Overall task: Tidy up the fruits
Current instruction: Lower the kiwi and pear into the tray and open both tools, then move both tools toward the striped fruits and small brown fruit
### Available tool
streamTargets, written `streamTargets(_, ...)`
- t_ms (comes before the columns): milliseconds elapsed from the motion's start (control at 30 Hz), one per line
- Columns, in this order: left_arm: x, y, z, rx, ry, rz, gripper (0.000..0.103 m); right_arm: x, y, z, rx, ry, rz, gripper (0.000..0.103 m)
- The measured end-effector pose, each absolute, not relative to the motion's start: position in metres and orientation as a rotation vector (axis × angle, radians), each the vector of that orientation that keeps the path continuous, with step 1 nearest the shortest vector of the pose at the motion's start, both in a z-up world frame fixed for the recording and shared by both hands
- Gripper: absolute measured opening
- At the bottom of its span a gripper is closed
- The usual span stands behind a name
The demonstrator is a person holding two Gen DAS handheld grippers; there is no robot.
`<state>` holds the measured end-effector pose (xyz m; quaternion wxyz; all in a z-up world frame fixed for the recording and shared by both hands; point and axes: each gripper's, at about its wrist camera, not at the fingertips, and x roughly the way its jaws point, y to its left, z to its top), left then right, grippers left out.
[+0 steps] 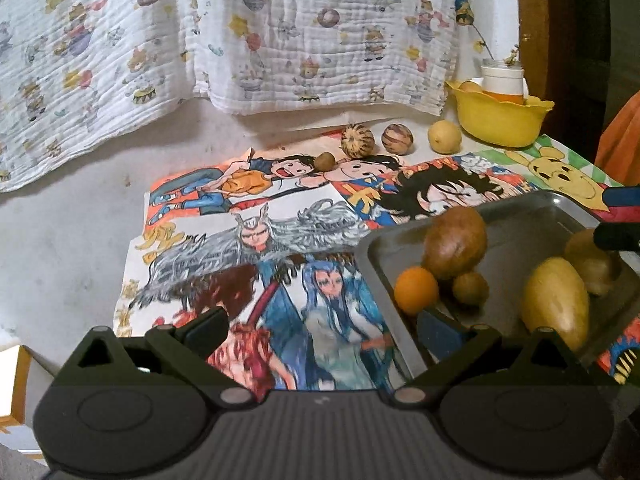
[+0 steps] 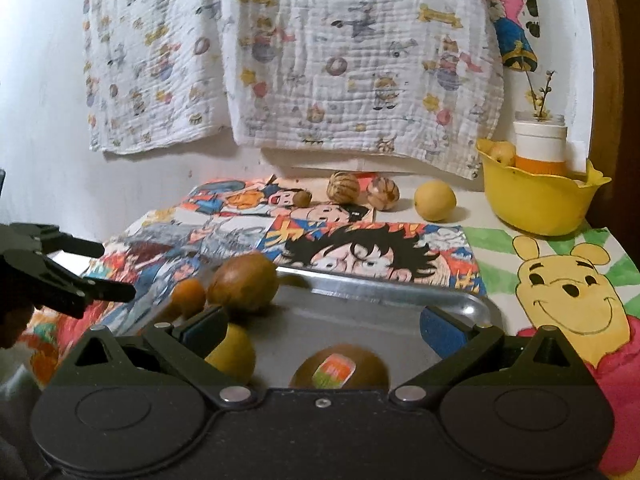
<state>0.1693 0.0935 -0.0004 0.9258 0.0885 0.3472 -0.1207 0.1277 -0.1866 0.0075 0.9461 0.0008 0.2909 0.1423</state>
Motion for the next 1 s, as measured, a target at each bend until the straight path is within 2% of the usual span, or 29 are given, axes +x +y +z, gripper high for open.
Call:
streamTargets(600,0.29,0.063,0.0,0.209,0.684,-0.304,0.102,0.242,-0.202,0.021,-0.102,0.651,0.217,0.102)
streamTargets(1000,0.382,0.058,-0.025,0.183,0.682,-0.319,0.102,0.345,-0.185,0.005,-0.265,0.695,0.346,0.102)
